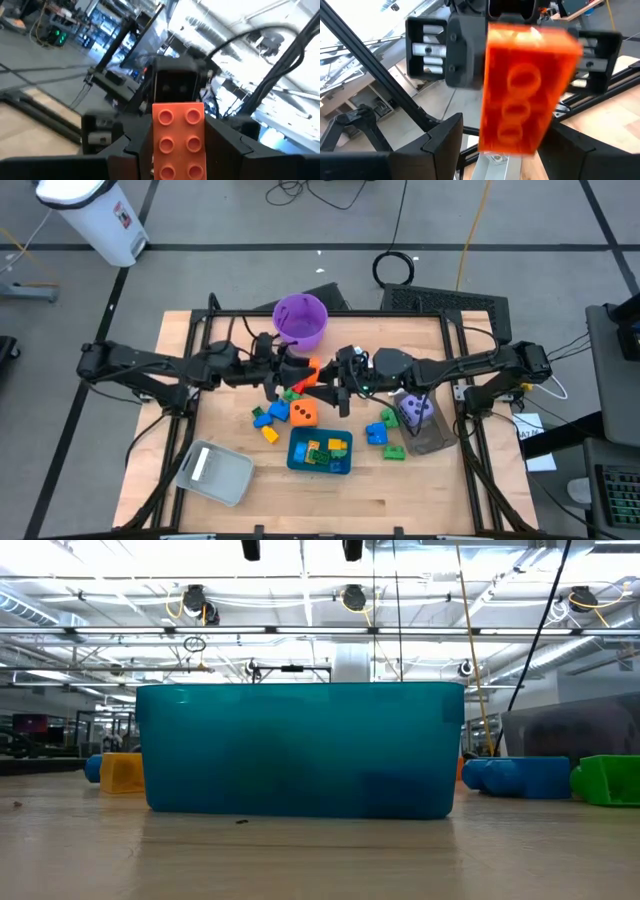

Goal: Pick & Place Toys
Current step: Put the orange game piece into the blue bin

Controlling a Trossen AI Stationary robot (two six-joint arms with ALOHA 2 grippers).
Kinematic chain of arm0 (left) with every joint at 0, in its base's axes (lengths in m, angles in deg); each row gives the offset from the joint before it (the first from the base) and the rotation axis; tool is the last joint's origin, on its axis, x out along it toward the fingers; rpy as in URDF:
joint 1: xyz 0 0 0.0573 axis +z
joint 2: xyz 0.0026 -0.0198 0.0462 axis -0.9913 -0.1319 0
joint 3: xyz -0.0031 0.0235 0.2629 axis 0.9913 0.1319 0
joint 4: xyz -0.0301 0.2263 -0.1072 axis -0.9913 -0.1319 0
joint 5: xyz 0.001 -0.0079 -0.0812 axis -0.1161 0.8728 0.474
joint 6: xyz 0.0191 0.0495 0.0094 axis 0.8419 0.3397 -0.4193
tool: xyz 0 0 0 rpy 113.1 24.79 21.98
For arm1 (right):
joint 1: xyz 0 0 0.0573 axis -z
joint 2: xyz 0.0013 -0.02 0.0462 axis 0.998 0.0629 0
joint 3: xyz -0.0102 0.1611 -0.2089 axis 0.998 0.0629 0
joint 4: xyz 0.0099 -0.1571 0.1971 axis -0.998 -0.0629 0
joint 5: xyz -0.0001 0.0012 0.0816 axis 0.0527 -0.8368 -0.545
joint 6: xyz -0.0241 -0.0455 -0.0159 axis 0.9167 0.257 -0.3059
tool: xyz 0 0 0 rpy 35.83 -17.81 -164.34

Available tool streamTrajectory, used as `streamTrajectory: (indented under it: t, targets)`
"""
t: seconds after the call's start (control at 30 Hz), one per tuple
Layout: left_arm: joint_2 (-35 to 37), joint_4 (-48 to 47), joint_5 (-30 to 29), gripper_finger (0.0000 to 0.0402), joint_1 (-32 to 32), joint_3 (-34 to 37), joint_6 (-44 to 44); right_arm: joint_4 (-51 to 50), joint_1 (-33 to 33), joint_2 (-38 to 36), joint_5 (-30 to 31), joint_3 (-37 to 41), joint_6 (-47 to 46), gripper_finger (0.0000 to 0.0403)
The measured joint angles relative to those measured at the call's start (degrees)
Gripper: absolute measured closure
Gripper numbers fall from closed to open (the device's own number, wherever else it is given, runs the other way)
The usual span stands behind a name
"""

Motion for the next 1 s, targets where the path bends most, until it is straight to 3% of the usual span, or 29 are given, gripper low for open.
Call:
streamTrajectory:
  t: [0.3,0.67,0.9,1.0]
  targets:
    - [-0.54,0.77,0.94,0.0257,-0.75,0.05,0.42,1.01,0.02,0.00,0.11,0.00,1.09,0.0182]
    - [-0.52,0.81,1.32,0.0252,-0.75,0.05,-0.30,2.45,0.02,0.00,0.05,0.00,0.86,0.0265]
    - [-0.52,0.67,1.11,0.0091,0.42,0.05,-5.65,2.28,0.00,0.00,-0.06,0.00,1.29,0.0265]
    - [-0.24,3.13,2.30,0.0040,1.47,0.04,-5.70,1.50,0.00,0.00,-1.61,0.00,1.23,0.0265]
